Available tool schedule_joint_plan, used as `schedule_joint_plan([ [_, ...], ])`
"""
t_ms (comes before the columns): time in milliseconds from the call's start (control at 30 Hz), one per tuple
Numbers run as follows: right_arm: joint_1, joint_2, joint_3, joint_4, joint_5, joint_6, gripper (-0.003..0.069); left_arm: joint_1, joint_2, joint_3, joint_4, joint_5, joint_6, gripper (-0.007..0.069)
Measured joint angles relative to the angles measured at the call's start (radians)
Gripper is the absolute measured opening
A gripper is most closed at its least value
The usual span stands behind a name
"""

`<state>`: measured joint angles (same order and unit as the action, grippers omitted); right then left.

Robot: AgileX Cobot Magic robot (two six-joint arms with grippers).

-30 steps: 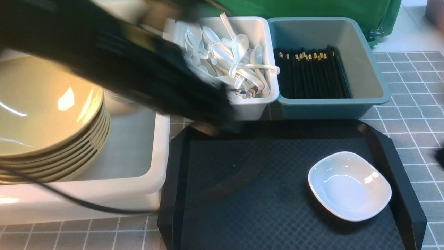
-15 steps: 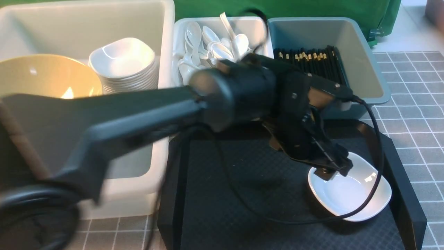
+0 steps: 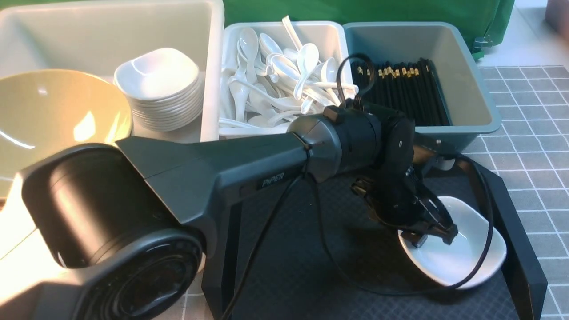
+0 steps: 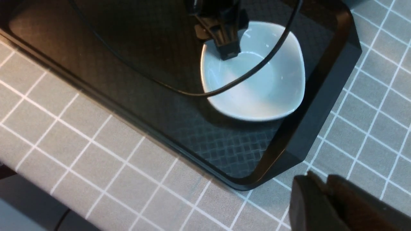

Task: On grey table put chopsticks spoon bowls plates into blue grey white boxes.
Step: 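Grasp the small white bowl on the black tray by its rim with the left gripper, then place the white bowl into the white bin with the other dishes with the left gripper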

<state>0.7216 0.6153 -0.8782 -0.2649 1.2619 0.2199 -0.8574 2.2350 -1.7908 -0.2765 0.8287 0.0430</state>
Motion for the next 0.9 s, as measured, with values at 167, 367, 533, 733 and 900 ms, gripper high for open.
schedule_joint_plan([
  [167,0.0,0.009,-0.003,0.007,-0.067,0.0,0.0097,0.01,-0.085,-0.039,0.096,0.111,0.004,0.0011],
  [367,0.0,0.159,-0.09,0.085,-0.141,-0.067,0.0097,0.123,-0.306,-0.072,0.223,0.211,0.008,0.0001],
  [533,0.0,0.326,-0.201,0.188,-0.247,-0.175,0.0097,0.333,-0.536,-0.08,0.248,0.243,0.015,0.0001],
  [733,0.006,0.475,-0.3,0.303,-0.331,-0.272,0.0097,0.657,-0.671,-0.007,0.254,0.274,0.032,0.0001],
  [900,0.034,0.54,-0.319,0.314,-0.352,-0.292,0.0097,0.835,-0.66,0.058,0.187,0.22,0.052,0.0001],
])
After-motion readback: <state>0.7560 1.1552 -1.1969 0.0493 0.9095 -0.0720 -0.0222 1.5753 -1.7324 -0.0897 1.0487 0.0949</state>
